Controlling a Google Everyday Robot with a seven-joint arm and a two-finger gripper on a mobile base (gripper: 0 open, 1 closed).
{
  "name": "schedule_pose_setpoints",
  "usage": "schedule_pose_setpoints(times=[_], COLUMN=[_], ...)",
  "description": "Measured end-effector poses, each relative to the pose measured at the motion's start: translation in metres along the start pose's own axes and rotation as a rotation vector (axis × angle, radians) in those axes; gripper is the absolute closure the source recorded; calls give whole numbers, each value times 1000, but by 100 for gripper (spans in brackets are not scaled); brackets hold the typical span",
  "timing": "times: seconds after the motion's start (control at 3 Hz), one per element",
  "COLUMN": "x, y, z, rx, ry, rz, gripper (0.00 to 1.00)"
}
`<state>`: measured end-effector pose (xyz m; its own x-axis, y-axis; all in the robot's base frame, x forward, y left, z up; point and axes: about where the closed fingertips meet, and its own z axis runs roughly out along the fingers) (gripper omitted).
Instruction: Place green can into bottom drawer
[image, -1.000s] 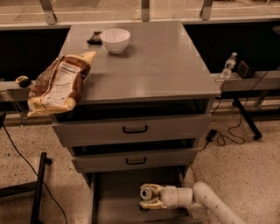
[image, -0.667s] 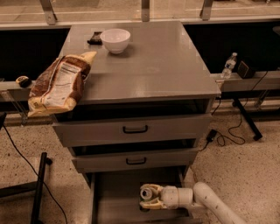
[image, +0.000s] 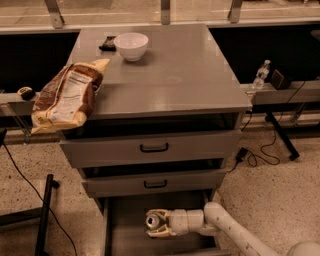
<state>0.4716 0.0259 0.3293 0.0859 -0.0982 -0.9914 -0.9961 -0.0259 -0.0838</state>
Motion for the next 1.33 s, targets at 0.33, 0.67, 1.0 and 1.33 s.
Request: schedule_pose_setpoints(times=[0.33, 0.67, 1.0, 1.33], x=[0, 21, 61, 107], y=[0, -11, -24, -45], z=[0, 0, 10, 32], rx=[0, 64, 113, 130], ry=[0, -26, 32, 105], rz=[0, -64, -112, -73], gripper=[100, 100, 100, 97])
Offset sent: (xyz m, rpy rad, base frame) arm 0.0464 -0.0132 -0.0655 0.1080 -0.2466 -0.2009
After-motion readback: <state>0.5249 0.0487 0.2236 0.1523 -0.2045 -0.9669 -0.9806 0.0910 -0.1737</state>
